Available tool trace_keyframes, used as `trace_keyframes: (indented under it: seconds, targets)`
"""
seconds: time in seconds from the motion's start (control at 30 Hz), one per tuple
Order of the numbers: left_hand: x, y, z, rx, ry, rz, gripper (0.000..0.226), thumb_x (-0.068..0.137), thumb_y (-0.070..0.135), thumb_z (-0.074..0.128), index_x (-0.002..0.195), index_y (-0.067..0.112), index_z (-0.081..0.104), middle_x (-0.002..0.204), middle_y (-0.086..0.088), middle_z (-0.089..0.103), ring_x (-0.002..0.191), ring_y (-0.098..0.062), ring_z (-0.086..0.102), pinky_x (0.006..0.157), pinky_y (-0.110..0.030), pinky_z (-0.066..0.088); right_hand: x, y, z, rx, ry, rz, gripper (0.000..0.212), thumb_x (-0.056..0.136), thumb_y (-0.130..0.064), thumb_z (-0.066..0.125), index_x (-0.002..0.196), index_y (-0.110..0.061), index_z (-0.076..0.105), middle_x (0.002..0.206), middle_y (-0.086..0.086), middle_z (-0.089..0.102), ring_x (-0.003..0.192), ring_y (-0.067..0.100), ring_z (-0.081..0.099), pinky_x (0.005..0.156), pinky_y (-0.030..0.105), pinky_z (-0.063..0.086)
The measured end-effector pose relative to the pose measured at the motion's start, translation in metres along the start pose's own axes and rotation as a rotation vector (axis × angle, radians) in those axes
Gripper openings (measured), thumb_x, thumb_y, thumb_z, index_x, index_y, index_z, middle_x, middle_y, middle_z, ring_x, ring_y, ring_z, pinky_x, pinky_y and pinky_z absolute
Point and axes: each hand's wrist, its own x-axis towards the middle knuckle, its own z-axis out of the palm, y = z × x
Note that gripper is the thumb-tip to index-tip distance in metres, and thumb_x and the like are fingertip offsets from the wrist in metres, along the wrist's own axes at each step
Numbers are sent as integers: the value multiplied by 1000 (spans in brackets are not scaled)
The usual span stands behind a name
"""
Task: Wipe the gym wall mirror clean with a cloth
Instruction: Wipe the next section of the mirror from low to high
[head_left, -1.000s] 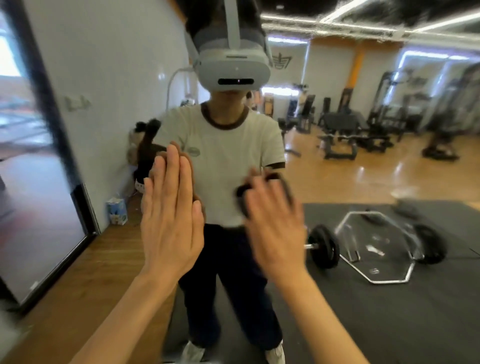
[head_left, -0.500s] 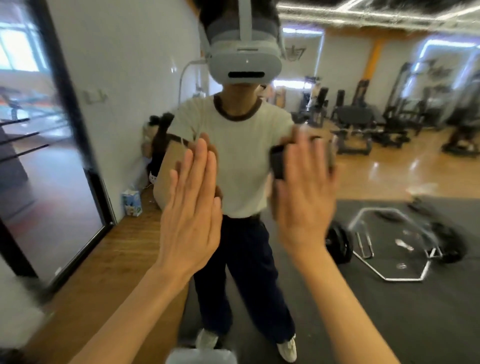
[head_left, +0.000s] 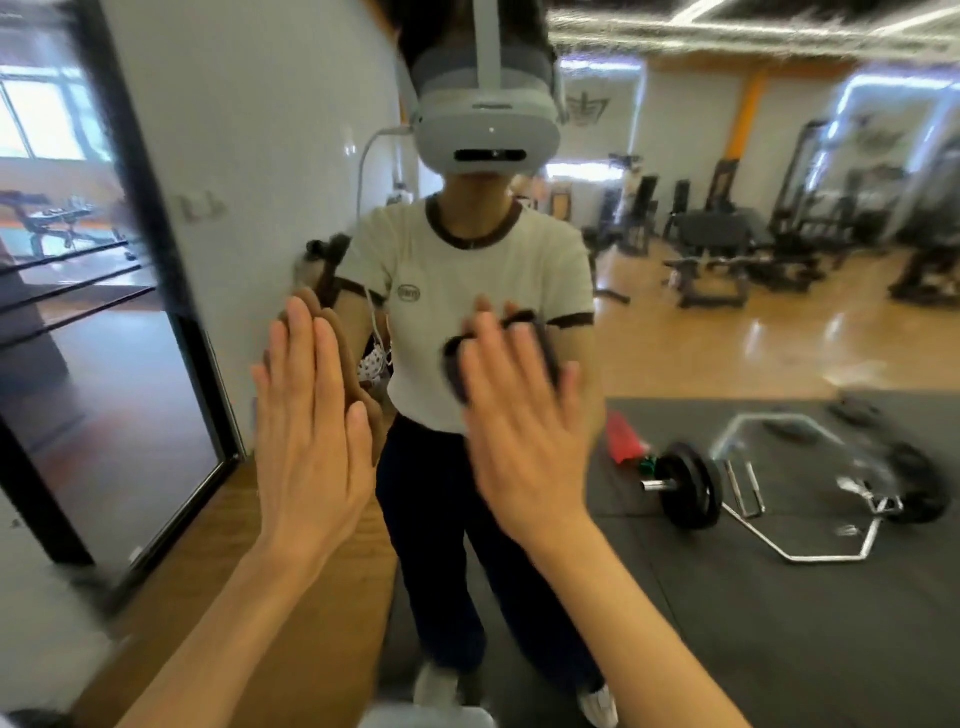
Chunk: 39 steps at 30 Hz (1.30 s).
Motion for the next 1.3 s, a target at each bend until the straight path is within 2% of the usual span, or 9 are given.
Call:
trace_keyframes:
  seconds: [0.1,0.23,0.33,0.47,0.7,0.87,1.1,1.2,1.3]
  targets:
    - [0,-2,2,-26,7,8,61,102,15,32,156,-2,10,164,-16,2,154,-9,-15,125,-30,-10,-12,48,-27,57,53,377,56,109,-36,22,158,-8,19,165,18,15,155,27,4,121,51,3]
    - [-1,-3,5,-33,29,36,60,102,15,31,157,1,10,165,6,-10,154,-11,-15,125,-32,-9,12,35,-35,146,-32,942,96,80,-51,5,152,11,20,161,34,10,153,42,5,120,59,-4]
    - [-1,-6,6,-37,32,43,59,103,16,30,156,1,10,166,10,-17,154,-11,-14,125,-32,-9,5,-37,-1,57,24,429,62,101,-25,39,155,-3,18,165,16,10,155,20,-7,125,47,-6]
    - [-1,-7,5,-40,22,46,60,102,16,30,156,1,9,166,9,-19,154,-12,-14,125,-32,-8,-10,-48,17,26,-15,-22,71,104,-19,45,161,-13,3,169,1,-7,155,18,0,126,42,-3]
    - [-2,-6,1,-88,-31,35,65,104,17,31,158,10,-4,164,2,-7,154,-12,-15,126,-35,-8,-12,0,-5,59,63,202,56,110,-24,26,161,-19,3,169,-5,-3,155,15,-3,124,42,-8]
    - [-16,-7,-7,-129,-43,14,62,103,12,33,158,6,6,166,-8,1,154,-12,-12,126,-36,-7,81,-27,5,49,167,-35,43,104,-14,50,145,-5,49,149,15,51,144,27,36,123,41,3]
    - [-35,-15,12,-90,-16,42,62,105,17,29,157,10,-4,166,2,-9,154,-13,-13,126,-37,-5,-83,-5,5,-242,-204,-500,65,104,-21,40,161,-13,9,169,5,-6,155,20,-4,125,42,-9]
    - [-34,-13,12,-73,-6,18,59,105,17,29,156,1,6,164,-13,5,153,-11,-15,126,-37,-5,-98,6,-3,-273,-281,-609,63,104,-21,36,161,-13,9,169,5,-9,155,21,-6,124,42,-11]
    - [-35,-13,13,-71,3,15,57,106,18,27,155,1,4,159,-21,8,153,-10,-15,126,-37,-5,-25,3,0,-130,-64,-343,60,104,-19,50,158,-13,24,168,7,13,155,18,3,125,41,-4]
